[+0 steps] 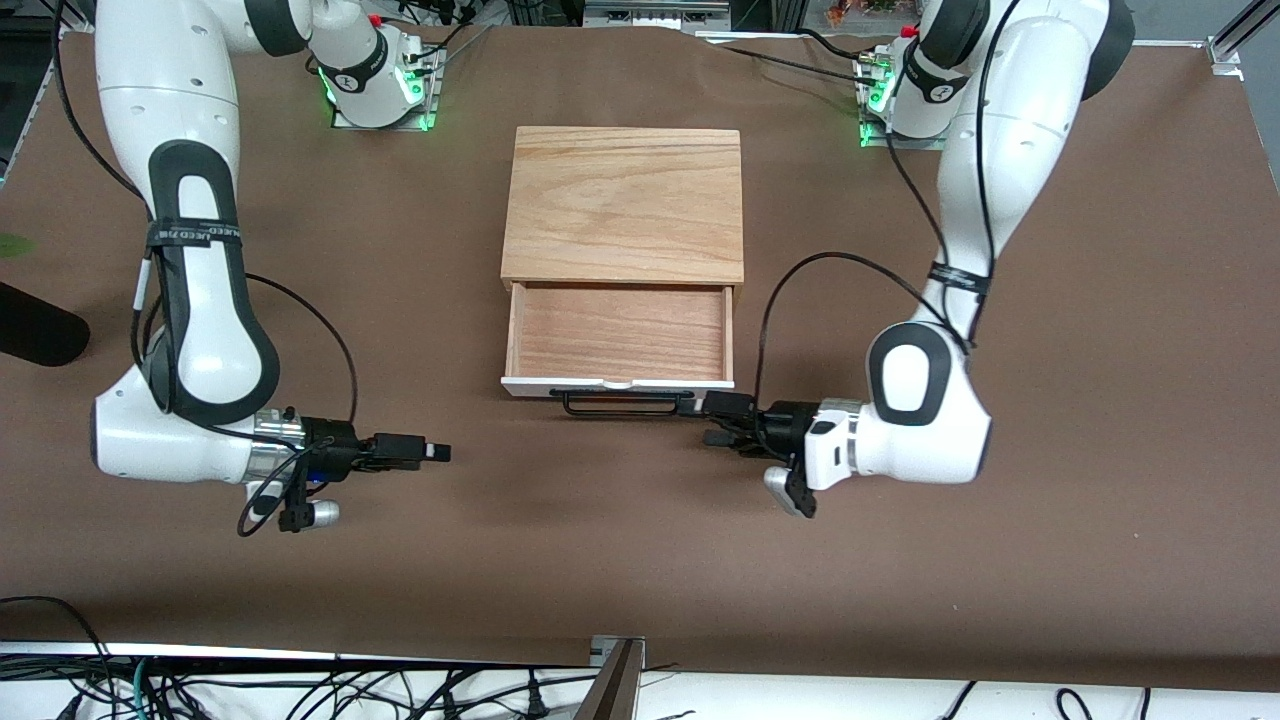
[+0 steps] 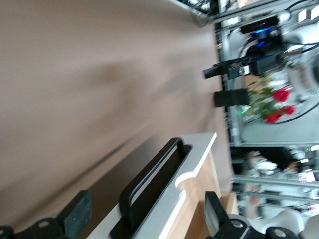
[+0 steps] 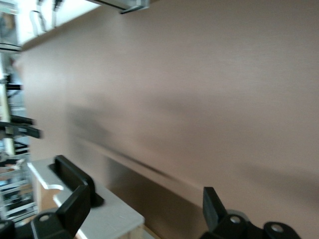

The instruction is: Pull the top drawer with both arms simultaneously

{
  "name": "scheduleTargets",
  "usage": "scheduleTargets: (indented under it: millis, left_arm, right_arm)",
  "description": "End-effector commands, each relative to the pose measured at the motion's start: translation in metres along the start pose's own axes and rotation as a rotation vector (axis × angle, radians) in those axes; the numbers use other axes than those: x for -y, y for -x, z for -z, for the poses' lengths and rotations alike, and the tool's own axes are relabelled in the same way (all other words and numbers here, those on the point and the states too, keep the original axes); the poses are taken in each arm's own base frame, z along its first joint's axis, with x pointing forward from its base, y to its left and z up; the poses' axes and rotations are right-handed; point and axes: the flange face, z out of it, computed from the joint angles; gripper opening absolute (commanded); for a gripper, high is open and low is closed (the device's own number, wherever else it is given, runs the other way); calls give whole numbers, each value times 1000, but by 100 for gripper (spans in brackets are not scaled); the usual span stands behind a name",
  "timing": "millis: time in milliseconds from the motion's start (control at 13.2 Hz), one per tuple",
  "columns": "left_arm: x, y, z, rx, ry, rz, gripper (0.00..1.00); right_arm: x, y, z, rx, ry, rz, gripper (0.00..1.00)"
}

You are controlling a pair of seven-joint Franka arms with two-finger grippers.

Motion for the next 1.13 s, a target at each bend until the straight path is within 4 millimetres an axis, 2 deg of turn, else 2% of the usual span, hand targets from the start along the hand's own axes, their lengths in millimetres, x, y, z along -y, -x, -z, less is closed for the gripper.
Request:
scheduleTargets:
  millis: [0,75,302,453,604,755,830,906,981,1057]
  left_arm:
    - [-9,3,51,53,-118,-10,100]
    - [-12,3,70,62,-189,-14,100]
    - [-72,16,123,121,-416,20,100]
    - [-99,25,153,142,-621,23,100]
    - [-120,37,178,193,-809,-12,100]
    - [-131,52,204,255,-897,7,100]
    - [-151,58,216,244,-938,-13,100]
    - [-162,72,226,248,-985,-10,100]
    - [-170,94,237,250,-1006,7,100]
    - [-166,113,262,220,-1022,44,100]
  right_arm:
    - [2,11,34,33,122,-69,100]
    - [5,14,44,44,179,-112,100]
    - [28,29,84,52,358,-164,100]
    - [40,49,125,59,481,-127,100]
    - [63,73,161,42,588,-68,100]
    - [75,92,197,18,699,-28,100]
    - [85,100,218,-8,746,-13,100]
    - [86,111,240,-37,760,-22,100]
    - [86,121,260,-62,759,-31,100]
    - [85,131,277,-80,754,-40,100]
